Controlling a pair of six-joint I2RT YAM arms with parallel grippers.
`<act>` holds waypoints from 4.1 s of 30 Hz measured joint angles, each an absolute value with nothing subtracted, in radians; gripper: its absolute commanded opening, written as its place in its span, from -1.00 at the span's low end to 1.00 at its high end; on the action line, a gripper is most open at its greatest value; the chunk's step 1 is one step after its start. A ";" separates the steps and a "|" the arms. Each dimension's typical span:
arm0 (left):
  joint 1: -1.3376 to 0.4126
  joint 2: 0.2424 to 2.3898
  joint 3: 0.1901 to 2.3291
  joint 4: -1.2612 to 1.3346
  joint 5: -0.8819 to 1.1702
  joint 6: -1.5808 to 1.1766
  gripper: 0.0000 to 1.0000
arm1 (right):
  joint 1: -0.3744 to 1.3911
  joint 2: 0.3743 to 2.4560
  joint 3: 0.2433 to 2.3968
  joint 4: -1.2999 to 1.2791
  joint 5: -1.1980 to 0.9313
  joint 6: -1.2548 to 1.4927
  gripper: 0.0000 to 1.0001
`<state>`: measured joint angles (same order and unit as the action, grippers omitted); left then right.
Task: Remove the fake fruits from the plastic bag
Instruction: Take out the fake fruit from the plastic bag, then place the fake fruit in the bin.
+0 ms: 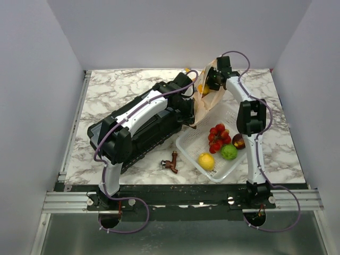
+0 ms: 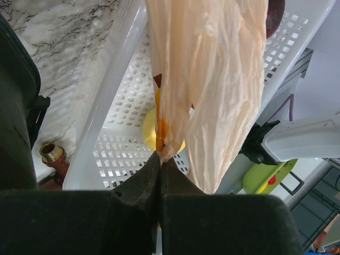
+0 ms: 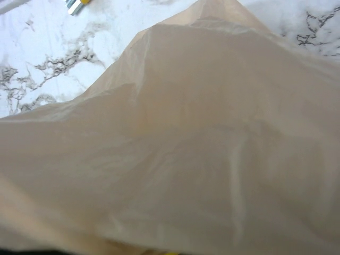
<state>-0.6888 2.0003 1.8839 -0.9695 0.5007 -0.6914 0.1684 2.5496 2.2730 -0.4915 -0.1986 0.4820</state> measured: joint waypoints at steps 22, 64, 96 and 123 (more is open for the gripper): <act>-0.667 2.005 1.932 -1.030 0.514 -0.711 -1.00 | 0.162 2.206 2.047 -0.633 -0.265 0.446 -0.04; -0.650 1.992 1.923 -1.058 0.524 -0.756 -1.00 | 0.178 1.332 1.504 -0.822 -0.252 0.403 -0.09; -0.650 1.978 1.941 -1.115 0.510 -0.712 -1.00 | 0.388 1.145 0.922 -0.984 -0.273 0.509 0.32; -0.656 1.972 1.906 -1.094 0.511 -0.704 -1.00 | 0.407 1.174 1.039 -1.004 -0.111 0.555 0.88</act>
<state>-0.6559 1.9724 1.9060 -1.0943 0.5110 -0.7040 0.4068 1.1744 1.0386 -1.0039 -0.1112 0.5552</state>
